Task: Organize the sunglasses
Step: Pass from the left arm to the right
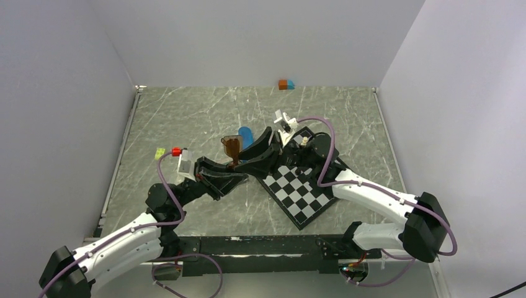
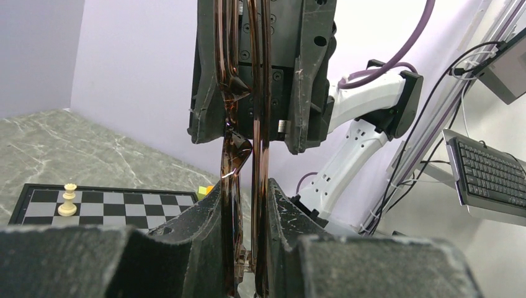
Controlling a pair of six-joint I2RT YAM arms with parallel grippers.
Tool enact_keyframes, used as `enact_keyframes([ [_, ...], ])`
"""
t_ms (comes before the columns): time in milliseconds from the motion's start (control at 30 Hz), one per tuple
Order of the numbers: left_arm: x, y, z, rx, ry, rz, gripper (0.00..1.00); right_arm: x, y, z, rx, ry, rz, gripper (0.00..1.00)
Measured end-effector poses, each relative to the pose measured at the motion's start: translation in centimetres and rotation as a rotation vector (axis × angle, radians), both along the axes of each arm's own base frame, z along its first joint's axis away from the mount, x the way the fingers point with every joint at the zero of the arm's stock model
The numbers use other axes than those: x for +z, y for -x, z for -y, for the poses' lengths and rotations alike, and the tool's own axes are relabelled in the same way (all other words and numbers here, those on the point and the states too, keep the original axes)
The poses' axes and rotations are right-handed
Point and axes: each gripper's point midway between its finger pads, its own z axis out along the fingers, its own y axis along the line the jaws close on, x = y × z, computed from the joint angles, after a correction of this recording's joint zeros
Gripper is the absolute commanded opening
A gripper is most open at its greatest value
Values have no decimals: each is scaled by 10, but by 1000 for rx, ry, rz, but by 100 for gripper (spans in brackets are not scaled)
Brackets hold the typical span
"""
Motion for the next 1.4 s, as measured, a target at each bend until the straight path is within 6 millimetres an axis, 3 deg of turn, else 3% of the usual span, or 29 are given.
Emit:
enact_keyframes([
  [133, -6, -5, -1, 32, -28, -3, 0, -2, -5, 1, -39, 15, -4, 56],
  [300, -13, -22, -2, 164, -244, 122, 0, -1, -21, 12, -180, 75, -16, 62],
  [500, 15, -49, -22, 434, -491, 581, 0, 15, -40, 47, -423, 145, -110, 64],
  [667, 9, -57, -24, 541, -666, 1027, 0, 21, -63, 77, -622, 190, -256, 62],
  [767, 3, -59, -19, 533, -757, 1200, 0, 23, -85, 93, -710, 218, -344, 62],
  [867, 10, -64, -15, 526, -846, 1351, 0, 27, -95, 95, -705, 249, -390, 62],
  [1000, 23, -62, -12, 548, -886, 1495, 0, 32, -74, 67, -491, 318, -394, 61],
  [1100, 24, -56, -10, 540, -896, 1578, 0, 20, -56, 49, -334, 382, -403, 60],
  [1267, 16, -53, -7, 522, -947, 1665, 0, -8, -37, 41, -206, 491, -442, 57],
  [1400, 18, -51, -6, 538, -961, 1722, 0, -14, -25, 40, -131, 518, -447, 50],
])
